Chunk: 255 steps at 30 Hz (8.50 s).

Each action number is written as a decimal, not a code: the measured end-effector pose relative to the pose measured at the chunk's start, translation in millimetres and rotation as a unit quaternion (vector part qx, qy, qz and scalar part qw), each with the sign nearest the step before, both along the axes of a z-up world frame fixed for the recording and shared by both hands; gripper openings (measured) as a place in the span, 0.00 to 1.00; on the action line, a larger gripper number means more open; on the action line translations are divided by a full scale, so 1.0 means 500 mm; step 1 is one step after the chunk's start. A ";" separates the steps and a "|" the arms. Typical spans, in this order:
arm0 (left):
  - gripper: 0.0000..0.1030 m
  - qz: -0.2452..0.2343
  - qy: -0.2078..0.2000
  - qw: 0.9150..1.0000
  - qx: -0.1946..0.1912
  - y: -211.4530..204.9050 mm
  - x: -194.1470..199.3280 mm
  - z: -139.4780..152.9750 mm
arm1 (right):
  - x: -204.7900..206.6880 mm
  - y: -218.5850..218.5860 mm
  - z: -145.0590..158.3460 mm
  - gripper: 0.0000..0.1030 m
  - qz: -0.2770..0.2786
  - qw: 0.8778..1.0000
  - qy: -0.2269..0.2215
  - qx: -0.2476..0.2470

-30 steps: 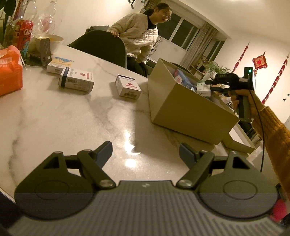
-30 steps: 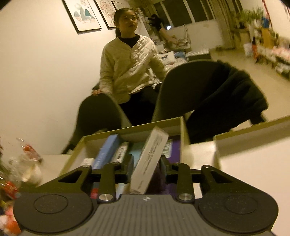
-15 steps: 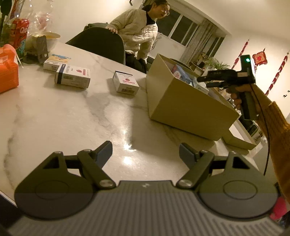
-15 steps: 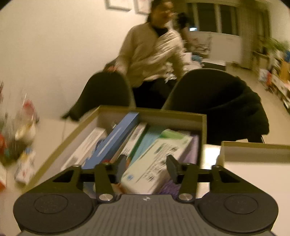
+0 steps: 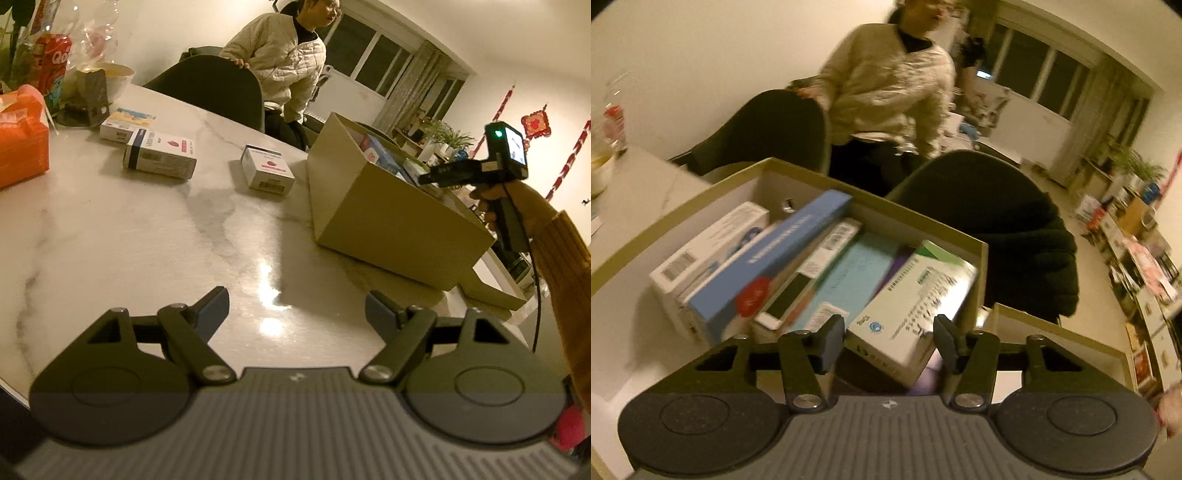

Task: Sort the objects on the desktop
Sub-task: 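Move the left gripper to the white strawberry-print box and grasp it, then lift and carry the strawberry box with the left gripper toward the right gripper, then grasp the strawberry box with the right gripper while the left gripper releases it, then carry the strawberry box with the right gripper into the beige box and open, then move the left gripper to the yellow cartoon-print box and grasp it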

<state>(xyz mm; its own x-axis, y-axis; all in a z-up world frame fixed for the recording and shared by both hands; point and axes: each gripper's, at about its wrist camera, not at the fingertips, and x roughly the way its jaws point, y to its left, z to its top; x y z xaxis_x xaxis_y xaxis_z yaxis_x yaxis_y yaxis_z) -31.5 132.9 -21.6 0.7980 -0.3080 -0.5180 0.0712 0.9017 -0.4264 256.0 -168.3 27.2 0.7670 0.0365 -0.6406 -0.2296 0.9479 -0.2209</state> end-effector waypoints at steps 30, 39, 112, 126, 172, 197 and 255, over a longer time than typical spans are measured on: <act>1.00 0.097 0.026 0.984 0.144 0.073 0.157 0.019 | -0.241 -0.015 0.040 0.75 0.061 0.961 -0.098 0.253; 1.00 0.140 0.049 0.970 0.190 0.072 0.260 0.008 | -0.294 0.004 0.019 0.91 0.102 0.945 -0.123 0.286; 0.83 -0.172 -0.096 0.859 0.472 -0.172 -0.009 0.005 | -0.413 0.256 -0.089 0.68 0.442 0.865 0.089 0.220; 0.92 -0.139 -0.129 0.894 0.407 -0.155 -0.027 0.032 | -0.397 0.250 -0.070 0.59 0.418 0.880 0.071 0.214; 0.94 0.037 -0.042 0.982 0.179 0.001 -0.029 -0.019 | 0.081 0.037 0.081 0.60 -0.109 0.979 0.052 0.163; 0.96 0.061 -0.006 0.983 0.172 0.051 0.065 -0.015 | -0.003 0.035 0.155 0.67 -0.027 0.973 0.009 0.229; 0.66 0.174 0.027 0.941 0.289 0.183 0.438 -0.041 | -0.304 0.116 0.014 0.94 0.146 0.961 -0.060 0.228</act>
